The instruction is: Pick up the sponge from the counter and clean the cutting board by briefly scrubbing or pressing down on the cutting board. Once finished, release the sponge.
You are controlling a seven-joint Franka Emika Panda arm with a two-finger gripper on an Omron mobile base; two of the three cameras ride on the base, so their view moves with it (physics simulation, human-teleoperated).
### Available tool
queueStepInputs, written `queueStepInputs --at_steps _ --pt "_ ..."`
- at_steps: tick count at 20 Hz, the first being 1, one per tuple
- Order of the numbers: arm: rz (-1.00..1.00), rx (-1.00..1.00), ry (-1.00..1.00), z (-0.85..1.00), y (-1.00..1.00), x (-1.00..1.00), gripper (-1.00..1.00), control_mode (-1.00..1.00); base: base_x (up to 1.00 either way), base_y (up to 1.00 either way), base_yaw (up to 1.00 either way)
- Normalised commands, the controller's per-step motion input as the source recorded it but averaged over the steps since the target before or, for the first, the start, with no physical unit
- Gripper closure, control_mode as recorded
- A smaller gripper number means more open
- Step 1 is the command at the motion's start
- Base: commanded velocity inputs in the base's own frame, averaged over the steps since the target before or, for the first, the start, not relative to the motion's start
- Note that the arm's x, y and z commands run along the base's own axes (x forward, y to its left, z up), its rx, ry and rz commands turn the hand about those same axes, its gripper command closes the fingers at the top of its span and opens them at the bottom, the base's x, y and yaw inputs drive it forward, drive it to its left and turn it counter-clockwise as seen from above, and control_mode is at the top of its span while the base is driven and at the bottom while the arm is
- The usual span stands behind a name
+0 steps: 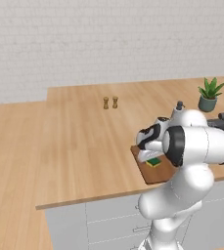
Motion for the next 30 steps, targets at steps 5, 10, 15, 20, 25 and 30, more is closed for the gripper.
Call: queueStepInputs --at_steps 5,10,15,20,25,30 --pt "0.0 0.0 -0.01 -0.36 -0.71 -0.66 1.0 -1.0 0.0 0.0 0.0" --pt "0.0 0.0 0.0 -0.63 -0.57 -0.72 1.0 -1.0 0.0 0.0 0.0" --pt "0.0 0.0 0.0 -0.52 -0.55 -0.66 1.0 -1.0 0.0 0.0 0.0" --pt "0.0 0.0 0.0 -0.35 -0.22 -0.95 1.0 -1.0 0.0 0.0 0.0" --pt "0.0 0.0 0.0 -0.67 0.05 -0.94 1.0 -1.0 0.0 0.0 0.0" --pt "0.0 0.0 0.0 -0.52 0.38 -0.26 1.0 -1.0 0.0 0.0 0.0"
